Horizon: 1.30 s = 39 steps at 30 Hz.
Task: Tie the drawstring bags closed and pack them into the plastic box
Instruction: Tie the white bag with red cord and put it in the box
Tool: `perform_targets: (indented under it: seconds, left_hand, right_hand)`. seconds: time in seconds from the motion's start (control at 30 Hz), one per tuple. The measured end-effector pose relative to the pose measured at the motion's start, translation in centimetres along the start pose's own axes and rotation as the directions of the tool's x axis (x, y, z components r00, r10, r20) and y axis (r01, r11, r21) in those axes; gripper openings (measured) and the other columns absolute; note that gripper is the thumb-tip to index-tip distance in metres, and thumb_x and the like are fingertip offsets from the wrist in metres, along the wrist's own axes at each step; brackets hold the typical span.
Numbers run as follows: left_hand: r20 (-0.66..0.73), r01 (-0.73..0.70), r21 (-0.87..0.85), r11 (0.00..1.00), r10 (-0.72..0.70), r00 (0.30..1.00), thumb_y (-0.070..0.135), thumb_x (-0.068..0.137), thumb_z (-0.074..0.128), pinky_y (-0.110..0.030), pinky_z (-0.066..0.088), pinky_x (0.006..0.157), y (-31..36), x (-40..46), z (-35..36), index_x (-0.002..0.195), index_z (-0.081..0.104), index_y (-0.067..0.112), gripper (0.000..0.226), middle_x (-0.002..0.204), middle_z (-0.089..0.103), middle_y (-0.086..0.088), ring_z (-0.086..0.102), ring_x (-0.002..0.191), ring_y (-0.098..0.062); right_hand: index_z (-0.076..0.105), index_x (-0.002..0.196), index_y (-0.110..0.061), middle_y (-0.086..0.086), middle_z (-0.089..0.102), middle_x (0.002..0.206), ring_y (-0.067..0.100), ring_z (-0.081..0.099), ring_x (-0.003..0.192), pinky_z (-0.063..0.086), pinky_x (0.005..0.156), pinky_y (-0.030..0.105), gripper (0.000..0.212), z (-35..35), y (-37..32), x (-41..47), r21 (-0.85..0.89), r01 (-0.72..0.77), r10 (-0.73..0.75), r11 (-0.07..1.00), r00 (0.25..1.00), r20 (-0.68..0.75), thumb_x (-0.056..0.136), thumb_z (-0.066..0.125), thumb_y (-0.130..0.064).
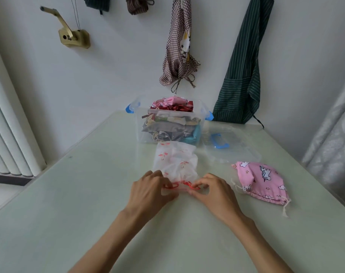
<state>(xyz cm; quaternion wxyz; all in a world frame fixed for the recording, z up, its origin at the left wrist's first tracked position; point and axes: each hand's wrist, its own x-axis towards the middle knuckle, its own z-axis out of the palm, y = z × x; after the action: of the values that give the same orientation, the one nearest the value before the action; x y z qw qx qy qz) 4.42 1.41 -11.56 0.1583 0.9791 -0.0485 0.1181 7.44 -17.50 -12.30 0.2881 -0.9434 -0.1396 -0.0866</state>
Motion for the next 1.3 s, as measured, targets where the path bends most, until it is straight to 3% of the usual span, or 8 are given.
perform_targets:
  seconds: [0.23,0.37,0.5,0.73,0.93,1.03,1.2,1.3]
  left_hand:
    - [0.01,0.045,-0.317,0.947,-0.045,0.999,0.052,0.085,0.057,-0.027,0.041,0.066,-2.2,-0.3,0.3,0.07,0.051,0.032,0.026,0.079,0.055,0.014,0.052,0.076,-0.005]
    - [0.008,0.199,-0.722,0.663,-0.279,0.96,0.038,0.086,0.054,-0.032,0.028,0.059,-3.4,-0.4,-0.9,0.059,0.044,0.02,0.034,0.056,0.041,0.01,0.037,0.057,-0.012]
    - [0.098,0.309,-0.814,0.492,-0.408,0.908,0.023,0.095,0.051,-0.03,0.022,0.057,-3.4,-0.3,-1.7,0.069,0.044,0.011,0.029,0.063,0.035,-0.002,0.029,0.059,-0.015]
    - [-0.028,0.248,-0.315,0.916,-0.271,0.962,0.038,0.082,0.06,-0.028,0.037,0.067,-2.7,-1.7,-1.1,0.088,0.057,0.03,0.01,0.089,0.056,0.015,0.056,0.081,-0.011]
    - [-0.148,0.205,-0.378,0.903,-0.278,0.949,0.051,0.073,0.041,-0.026,0.044,0.066,-1.3,-1.9,-2.6,0.073,0.067,0.032,0.031,0.072,0.068,0.013,0.063,0.077,-0.011]
    - [-0.105,0.185,-0.168,0.968,-0.204,0.973,0.065,0.075,0.058,-0.025,0.042,0.064,-2.3,-1.8,-2.6,0.081,0.065,0.038,0.03,0.076,0.065,0.021,0.062,0.08,-0.006]
    - [-0.035,0.049,-0.022,0.999,-0.05,0.998,0.066,0.076,0.059,-0.026,0.043,0.069,-2.9,-1.5,-1.1,0.102,0.066,0.041,0.037,0.106,0.059,0.023,0.051,0.101,-0.006]
    - [-0.012,0.095,-0.243,0.965,-0.1,0.995,0.052,0.082,0.063,-0.028,0.049,0.08,-3.6,-1.1,-0.4,0.096,0.072,0.036,0.023,0.104,0.068,0.021,0.06,0.099,-0.007]
  right_hand:
    - [0.069,0.069,-0.023,-0.006,0.069,0.071,-0.001,0.059,0.065,0.041,0.062,0.008,0.016,-0.4,1.5,-0.3,0.501,-0.118,0.164,0.858,0.985,-0.047,0.085,0.067,-0.024]
    - [0.057,0.064,-0.016,-0.002,0.051,0.073,0.003,0.045,0.064,0.032,0.056,0.008,0.028,-1.3,1.3,-0.4,0.633,-0.191,0.266,0.751,0.964,-0.025,0.091,0.058,-0.021]
    - [0.055,0.058,-0.018,-0.008,0.046,0.067,-0.003,0.04,0.052,0.029,0.052,0.009,0.03,-1.7,0.6,-1.1,0.623,-0.18,0.205,0.761,0.978,0.033,0.088,0.063,-0.022]
    - [0.068,0.097,-0.014,-0.004,0.07,0.079,0.001,0.062,0.066,0.041,0.062,0.008,0.014,-2.5,0.2,-1.5,0.688,-0.144,0.113,0.711,0.989,0.091,0.088,0.06,-0.007]
    - [0.068,0.084,-0.018,0.0,0.073,0.073,0.009,0.062,0.062,0.041,0.057,0.017,0.018,-3.0,0.2,-1.4,0.609,-0.119,0.123,0.784,0.992,0.036,0.093,0.052,-0.016]
    - [0.067,0.073,-0.025,-0.006,0.068,0.066,0.006,0.059,0.058,0.049,0.063,0.031,0.014,-2.9,0.5,-1.3,0.404,-0.069,0.128,0.912,0.984,-0.12,0.083,0.066,-0.034]
    - [0.071,0.086,-0.036,-0.012,0.058,0.078,0.001,0.051,0.067,0.039,0.06,0.021,0.016,-0.8,-0.8,-2.0,-0.056,0.031,-0.03,0.998,0.999,0.018,0.076,0.069,-0.048]
    - [0.073,0.079,-0.024,-0.009,0.066,0.074,0.007,0.06,0.069,0.042,0.065,0.024,0.014,-0.1,-0.3,-1.6,0.175,-0.074,0.07,0.982,0.997,0.025,0.086,0.064,-0.031]
